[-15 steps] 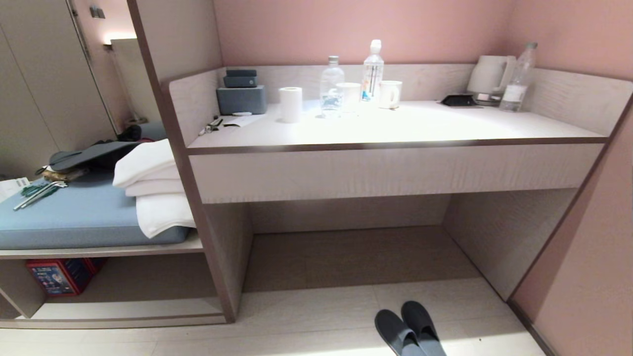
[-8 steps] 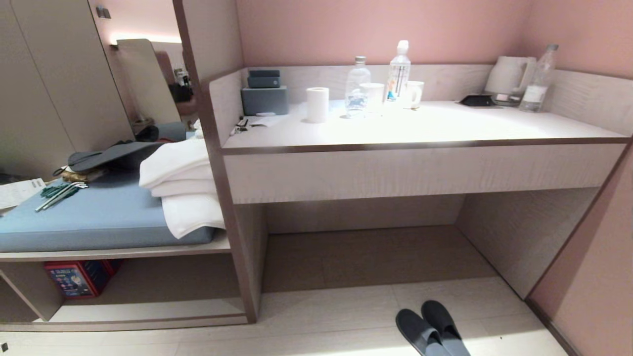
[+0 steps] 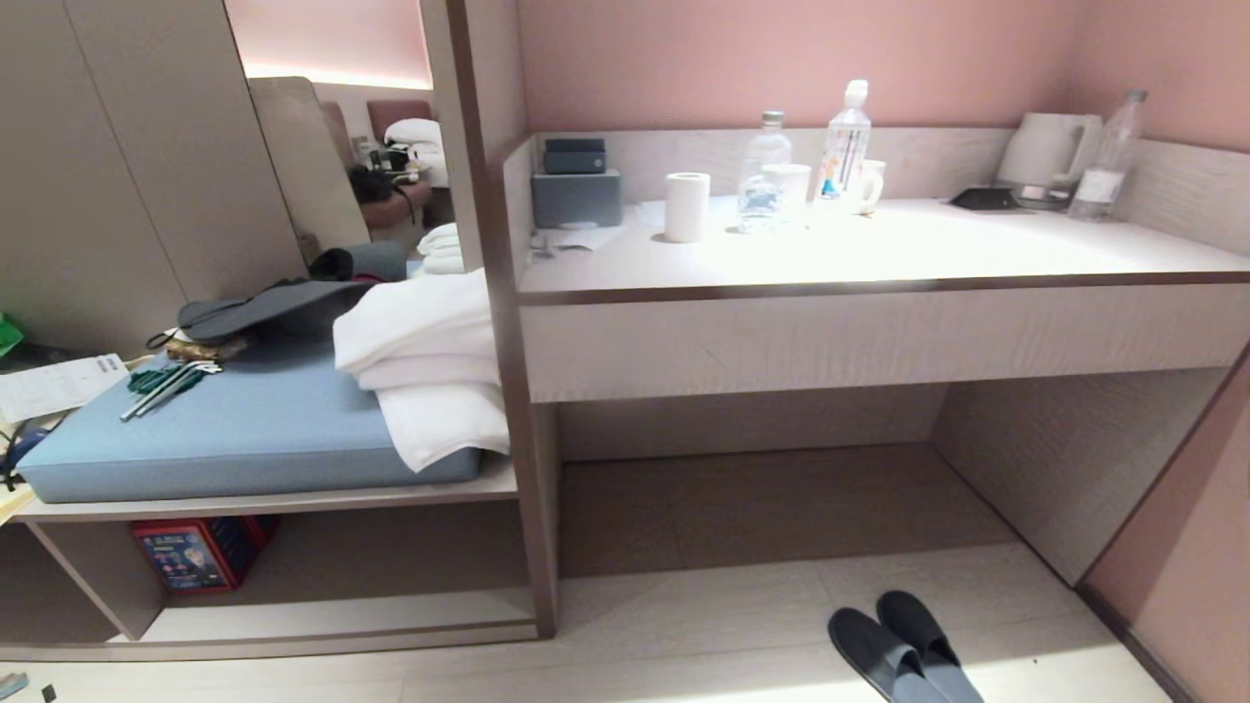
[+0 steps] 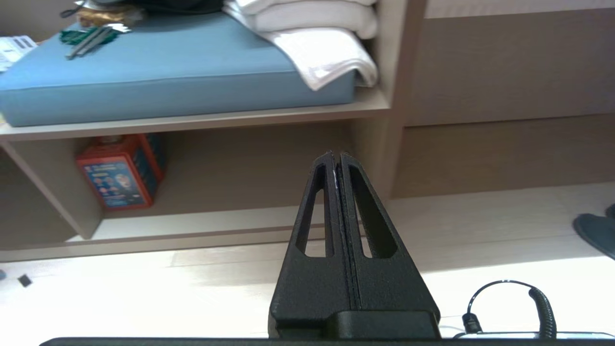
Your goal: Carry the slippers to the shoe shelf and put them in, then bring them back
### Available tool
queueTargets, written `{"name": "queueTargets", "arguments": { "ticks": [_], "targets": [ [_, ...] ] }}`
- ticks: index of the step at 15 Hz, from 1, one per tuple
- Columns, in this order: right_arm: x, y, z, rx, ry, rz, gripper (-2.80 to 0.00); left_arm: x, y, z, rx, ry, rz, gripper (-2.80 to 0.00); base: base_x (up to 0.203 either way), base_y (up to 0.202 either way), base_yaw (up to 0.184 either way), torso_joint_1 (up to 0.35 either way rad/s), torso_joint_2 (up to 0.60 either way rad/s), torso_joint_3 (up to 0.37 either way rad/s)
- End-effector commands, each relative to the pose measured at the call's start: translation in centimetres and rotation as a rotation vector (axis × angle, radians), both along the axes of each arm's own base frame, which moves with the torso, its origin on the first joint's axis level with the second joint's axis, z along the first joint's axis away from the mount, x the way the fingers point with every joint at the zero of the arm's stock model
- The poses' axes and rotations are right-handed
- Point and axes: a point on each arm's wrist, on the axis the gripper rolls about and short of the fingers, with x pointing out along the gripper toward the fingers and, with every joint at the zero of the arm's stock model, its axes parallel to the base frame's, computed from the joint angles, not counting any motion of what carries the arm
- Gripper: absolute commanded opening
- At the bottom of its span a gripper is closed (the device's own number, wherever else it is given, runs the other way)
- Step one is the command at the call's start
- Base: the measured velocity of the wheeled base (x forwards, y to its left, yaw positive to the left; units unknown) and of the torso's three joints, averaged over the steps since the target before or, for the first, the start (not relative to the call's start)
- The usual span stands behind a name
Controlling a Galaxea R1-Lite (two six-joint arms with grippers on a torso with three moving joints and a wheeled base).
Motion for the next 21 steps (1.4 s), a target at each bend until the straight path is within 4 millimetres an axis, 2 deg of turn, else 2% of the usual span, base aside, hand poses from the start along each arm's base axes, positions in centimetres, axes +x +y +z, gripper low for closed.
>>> {"name": "queueTargets", "arguments": {
  "ticks": [1,21],
  "targets": [
    [0.01,0.00,0.02,-0.001,0.000,0.001,-2.80,0.01,0.00,0.01,0.000,0.001,0.000,-2.80,0.000,0.201,-0.003,0.001,0.00,0.001],
    [0.01,0.00,0.02,-0.001,0.000,0.001,-2.80,0.00,0.00,0.02,0.000,0.000,0.001,-2.80,0.000,0.195,-0.002,0.003,0.00,0.003]
  ]
}}
